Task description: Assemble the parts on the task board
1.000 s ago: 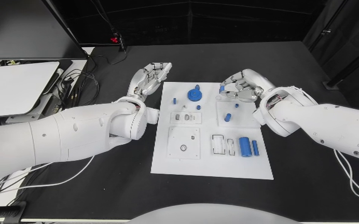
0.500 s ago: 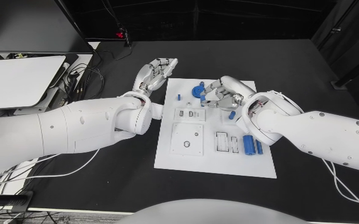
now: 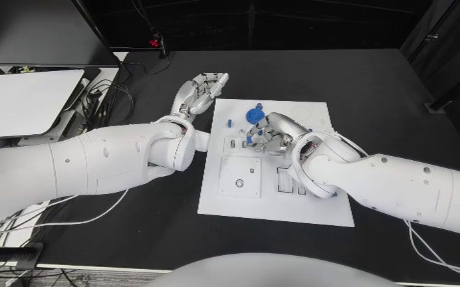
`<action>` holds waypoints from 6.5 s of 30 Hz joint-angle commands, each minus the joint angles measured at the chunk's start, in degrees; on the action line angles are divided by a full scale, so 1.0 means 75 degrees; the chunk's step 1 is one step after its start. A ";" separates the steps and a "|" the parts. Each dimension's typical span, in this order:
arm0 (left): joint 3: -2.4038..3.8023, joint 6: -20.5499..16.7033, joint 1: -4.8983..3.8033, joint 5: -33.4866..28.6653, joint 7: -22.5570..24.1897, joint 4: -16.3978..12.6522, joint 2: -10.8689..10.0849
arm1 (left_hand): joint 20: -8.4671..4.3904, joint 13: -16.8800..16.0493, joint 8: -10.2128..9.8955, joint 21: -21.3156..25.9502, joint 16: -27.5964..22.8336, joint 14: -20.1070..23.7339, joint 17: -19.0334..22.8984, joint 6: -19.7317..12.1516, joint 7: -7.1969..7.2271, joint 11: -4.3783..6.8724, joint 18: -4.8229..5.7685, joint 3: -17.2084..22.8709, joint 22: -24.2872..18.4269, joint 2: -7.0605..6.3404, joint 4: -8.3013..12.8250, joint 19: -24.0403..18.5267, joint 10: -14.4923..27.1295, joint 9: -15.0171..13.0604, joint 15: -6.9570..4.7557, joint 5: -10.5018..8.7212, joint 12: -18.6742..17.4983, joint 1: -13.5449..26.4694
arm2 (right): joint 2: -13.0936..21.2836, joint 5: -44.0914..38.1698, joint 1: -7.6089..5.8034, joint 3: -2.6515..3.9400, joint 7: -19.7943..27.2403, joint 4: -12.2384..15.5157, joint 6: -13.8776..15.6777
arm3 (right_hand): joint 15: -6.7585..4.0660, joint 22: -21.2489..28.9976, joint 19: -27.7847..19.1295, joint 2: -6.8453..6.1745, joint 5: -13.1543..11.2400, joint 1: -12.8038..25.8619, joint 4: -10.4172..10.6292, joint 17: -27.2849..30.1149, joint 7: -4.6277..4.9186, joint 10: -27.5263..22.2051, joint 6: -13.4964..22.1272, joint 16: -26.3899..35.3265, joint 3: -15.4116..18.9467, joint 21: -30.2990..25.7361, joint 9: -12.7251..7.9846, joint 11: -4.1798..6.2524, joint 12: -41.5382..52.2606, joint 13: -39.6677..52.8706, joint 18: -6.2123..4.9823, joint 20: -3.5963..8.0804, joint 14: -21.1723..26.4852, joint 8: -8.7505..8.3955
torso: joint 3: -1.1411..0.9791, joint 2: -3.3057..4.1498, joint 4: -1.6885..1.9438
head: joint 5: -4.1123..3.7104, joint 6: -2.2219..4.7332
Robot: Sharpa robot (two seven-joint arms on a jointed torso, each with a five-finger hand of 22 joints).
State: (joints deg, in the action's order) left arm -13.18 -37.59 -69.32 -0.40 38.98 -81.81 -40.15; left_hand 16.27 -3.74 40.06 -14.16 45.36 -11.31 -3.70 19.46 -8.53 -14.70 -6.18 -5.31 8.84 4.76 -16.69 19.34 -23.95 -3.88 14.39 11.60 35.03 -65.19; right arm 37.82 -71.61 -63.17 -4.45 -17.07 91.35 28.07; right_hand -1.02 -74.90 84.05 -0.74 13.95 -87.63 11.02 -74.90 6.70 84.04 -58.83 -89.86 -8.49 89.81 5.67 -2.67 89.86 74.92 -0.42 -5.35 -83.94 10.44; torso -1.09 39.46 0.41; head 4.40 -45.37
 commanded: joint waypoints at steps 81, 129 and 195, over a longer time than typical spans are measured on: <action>0.0003 0.0100 -0.0013 0.0048 0.1954 0.0010 0.0001 | 0.0032 0.0004 0.0011 -0.0043 0.0022 -0.0078 0.0003 0.0059 -0.1101 0.0007 0.0014 -0.0058 0.0004 0.0019 0.0002 -0.0043 -0.0077 0.0012 0.0002 0.0080 0.0050 -0.0130 | -0.0390 -0.0689 0.0195 0.0008 -0.0594 -0.0467 0.0166 | 0.0176 -0.2013 0.0793 -0.0711 -0.0439 0.0475 -0.0102 -0.2013 0.0111 0.0794 0.1108 -0.0019 0.0365 0.0026 -0.0244 -0.0160 0.0019 0.2011 0.0056 -0.0186 -0.0807 -0.0882 | 0.0002 0.0007 -0.0004 | -0.0097 -0.0079; -0.0054 0.3311 -0.1530 0.7453 -0.5073 0.0003 -0.0234 | -0.1163 -1.1502 -0.0838 -1.0112 0.5953 -1.0492 -1.1507 0.3043 0.0059 0.1351 0.0824 -0.1346 1.0821 0.0428 0.0014 0.9422 -0.8807 -0.0233 -0.1762 0.0285 0.7329 0.0050 | 0.2986 0.6769 -0.0620 -0.0003 0.4032 0.1015 -0.0628 | 0.0687 -0.1855 0.0458 -0.0045 0.0504 0.1797 0.0663 -0.2013 0.0656 0.0794 0.1770 -0.0019 0.1578 -0.0322 -0.0155 -0.0643 0.0019 0.2011 -0.0059 -0.0644 -0.0807 -0.0054 | -0.0005 -0.0218 -0.0114 | -0.0168 -0.0166; -0.0050 0.6682 -0.1289 0.8039 -0.8047 0.1451 0.1754 | -0.1541 -1.1502 0.1002 -1.0112 0.5953 -1.0492 -1.1507 0.3074 0.0566 0.1840 0.0824 -0.2306 1.0821 0.1319 0.0013 0.9422 -0.8807 -0.3611 -0.2201 -0.0394 0.7329 0.0420 | 0.2739 0.6794 -0.0560 -0.0020 0.3753 0.0538 -0.0753 | 0.0731 -0.1817 0.0372 0.0021 0.0541 0.1695 0.0689 -0.2013 0.0707 0.0794 0.1813 -0.0019 0.1820 -0.0411 -0.0120 -0.0690 0.0019 0.2011 -0.0089 -0.0701 -0.0807 0.0260 | -0.0018 -0.0230 -0.0084 | -0.0224 -0.0355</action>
State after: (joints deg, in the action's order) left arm -13.60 12.20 -78.94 59.28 -21.04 -71.14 -27.15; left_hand 5.20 -74.97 47.31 -89.82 89.95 -84.09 -74.93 42.89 -4.33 -0.98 -0.37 -22.21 74.93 14.35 -16.69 84.03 -84.11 -30.85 -1.68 8.87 89.81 -61.93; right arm 58.44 -20.83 -67.32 -4.62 11.35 95.33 23.19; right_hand 4.10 -74.90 83.93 -1.17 17.69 -74.80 16.19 -74.91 11.65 84.04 -45.75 -89.86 4.72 86.91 4.69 -7.59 89.85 74.92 -0.42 -10.15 -84.15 12.21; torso -1.19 37.74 -0.23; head 2.69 -48.02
